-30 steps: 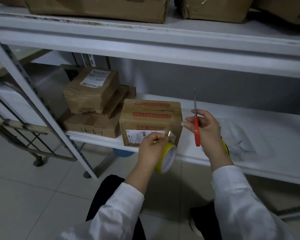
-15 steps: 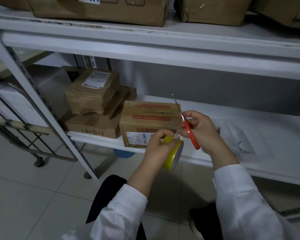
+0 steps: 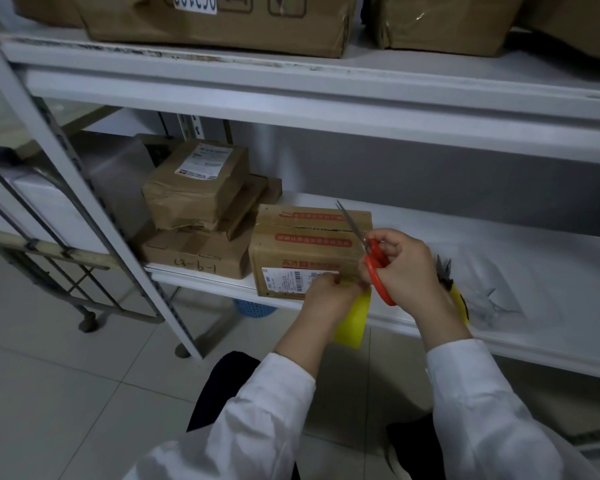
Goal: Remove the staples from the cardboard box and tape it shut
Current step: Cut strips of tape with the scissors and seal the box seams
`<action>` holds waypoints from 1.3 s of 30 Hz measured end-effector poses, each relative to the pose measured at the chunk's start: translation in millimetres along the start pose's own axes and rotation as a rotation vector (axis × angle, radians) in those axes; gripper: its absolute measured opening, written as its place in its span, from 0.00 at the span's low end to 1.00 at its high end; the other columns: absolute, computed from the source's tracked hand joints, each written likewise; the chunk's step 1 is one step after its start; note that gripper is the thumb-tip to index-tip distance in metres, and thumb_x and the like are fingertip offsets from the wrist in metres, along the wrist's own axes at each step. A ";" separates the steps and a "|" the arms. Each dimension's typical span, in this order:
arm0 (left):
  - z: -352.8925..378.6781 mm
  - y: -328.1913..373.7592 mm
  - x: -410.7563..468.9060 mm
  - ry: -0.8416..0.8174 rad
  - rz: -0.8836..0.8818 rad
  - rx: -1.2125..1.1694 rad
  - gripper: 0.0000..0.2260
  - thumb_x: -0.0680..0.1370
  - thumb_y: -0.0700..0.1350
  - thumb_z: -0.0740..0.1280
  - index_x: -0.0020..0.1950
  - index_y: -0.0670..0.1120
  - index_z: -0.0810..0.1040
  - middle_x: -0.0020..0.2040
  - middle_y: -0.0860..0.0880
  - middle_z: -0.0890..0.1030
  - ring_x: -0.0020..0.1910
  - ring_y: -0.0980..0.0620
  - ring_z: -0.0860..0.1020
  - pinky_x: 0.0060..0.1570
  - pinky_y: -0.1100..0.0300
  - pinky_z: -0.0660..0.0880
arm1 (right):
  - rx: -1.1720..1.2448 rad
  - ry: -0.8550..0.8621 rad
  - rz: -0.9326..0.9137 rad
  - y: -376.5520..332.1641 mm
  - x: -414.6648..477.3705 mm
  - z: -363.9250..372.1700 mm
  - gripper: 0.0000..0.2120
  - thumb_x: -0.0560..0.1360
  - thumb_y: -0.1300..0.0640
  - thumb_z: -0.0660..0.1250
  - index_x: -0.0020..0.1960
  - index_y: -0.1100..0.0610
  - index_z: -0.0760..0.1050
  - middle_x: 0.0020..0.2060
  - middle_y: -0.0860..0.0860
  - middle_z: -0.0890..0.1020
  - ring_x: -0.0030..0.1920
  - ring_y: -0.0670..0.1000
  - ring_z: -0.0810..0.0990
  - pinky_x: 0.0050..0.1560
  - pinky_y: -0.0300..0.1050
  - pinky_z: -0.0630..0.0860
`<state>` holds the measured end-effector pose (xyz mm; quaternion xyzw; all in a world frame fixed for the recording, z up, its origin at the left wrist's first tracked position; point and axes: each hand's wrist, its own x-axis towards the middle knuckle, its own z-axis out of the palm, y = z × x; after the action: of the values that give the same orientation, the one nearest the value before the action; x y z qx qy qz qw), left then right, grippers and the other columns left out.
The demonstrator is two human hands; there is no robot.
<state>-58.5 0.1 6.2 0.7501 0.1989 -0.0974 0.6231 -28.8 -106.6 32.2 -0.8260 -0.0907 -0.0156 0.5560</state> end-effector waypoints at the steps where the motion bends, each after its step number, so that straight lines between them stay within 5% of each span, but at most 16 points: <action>1: -0.1 -0.8 1.6 0.010 0.013 0.023 0.17 0.73 0.53 0.69 0.57 0.44 0.79 0.57 0.45 0.80 0.58 0.45 0.76 0.60 0.52 0.73 | 0.005 0.013 0.011 1.6 1.7 0.3 0.19 0.68 0.69 0.72 0.46 0.46 0.75 0.42 0.46 0.80 0.48 0.48 0.79 0.46 0.34 0.76; 6: -2.0 0.8 -4.6 -0.032 0.090 0.003 0.17 0.76 0.56 0.65 0.61 0.50 0.74 0.54 0.55 0.71 0.54 0.54 0.70 0.53 0.60 0.67 | 0.033 0.062 0.010 11.3 17.9 -3.2 0.19 0.67 0.69 0.73 0.46 0.46 0.75 0.43 0.50 0.81 0.48 0.50 0.80 0.49 0.41 0.78; 10: -2.5 4.9 -4.9 -0.036 0.059 -0.115 0.16 0.74 0.53 0.68 0.61 0.52 0.75 0.57 0.52 0.75 0.58 0.50 0.73 0.57 0.57 0.69 | -0.006 0.050 -0.052 11.4 29.2 -2.8 0.17 0.68 0.69 0.72 0.47 0.49 0.76 0.43 0.46 0.80 0.51 0.43 0.77 0.48 0.31 0.72; 14: -3.2 12.2 1.5 -0.004 0.035 -0.160 0.23 0.68 0.55 0.71 0.61 0.51 0.76 0.60 0.51 0.77 0.62 0.48 0.73 0.62 0.54 0.69 | -0.060 0.045 -0.072 14.8 37.4 1.4 0.17 0.69 0.68 0.71 0.48 0.48 0.75 0.46 0.47 0.80 0.54 0.44 0.75 0.53 0.36 0.71; 21: -2.7 9.6 10.8 -0.008 -0.012 -0.183 0.18 0.73 0.51 0.70 0.63 0.51 0.76 0.64 0.49 0.76 0.63 0.47 0.73 0.64 0.53 0.69 | -0.124 -0.027 -0.076 26.5 44.9 3.8 0.16 0.70 0.67 0.70 0.48 0.47 0.75 0.48 0.46 0.79 0.56 0.42 0.73 0.51 0.31 0.69; 26: -0.3 3.7 15.3 0.001 -0.016 -0.167 0.18 0.72 0.50 0.71 0.60 0.50 0.75 0.56 0.51 0.77 0.58 0.49 0.74 0.57 0.56 0.69 | -0.061 0.044 -0.064 35.3 43.0 6.9 0.18 0.70 0.67 0.72 0.45 0.45 0.74 0.43 0.40 0.79 0.50 0.40 0.76 0.46 0.23 0.70; 35: 1.4 0.4 11.8 -0.034 0.021 -0.124 0.20 0.72 0.53 0.71 0.62 0.51 0.74 0.55 0.52 0.76 0.56 0.51 0.73 0.56 0.58 0.67 | 0.016 0.143 -0.002 42.1 46.1 15.9 0.23 0.64 0.61 0.79 0.53 0.49 0.72 0.47 0.43 0.80 0.50 0.44 0.79 0.52 0.36 0.76; 39: 4.8 -10.7 4.0 -0.103 0.040 -0.158 0.21 0.69 0.54 0.74 0.59 0.57 0.72 0.51 0.58 0.78 0.56 0.53 0.75 0.57 0.58 0.69 | -0.025 0.132 0.013 41.4 47.6 13.5 0.24 0.64 0.56 0.79 0.53 0.47 0.70 0.48 0.45 0.80 0.49 0.45 0.79 0.47 0.30 0.73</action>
<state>-58.9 -2.3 -6.0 0.6963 0.1586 -0.1076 0.6917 23.9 -103.0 -4.8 -0.8308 -0.0482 -0.0678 0.5504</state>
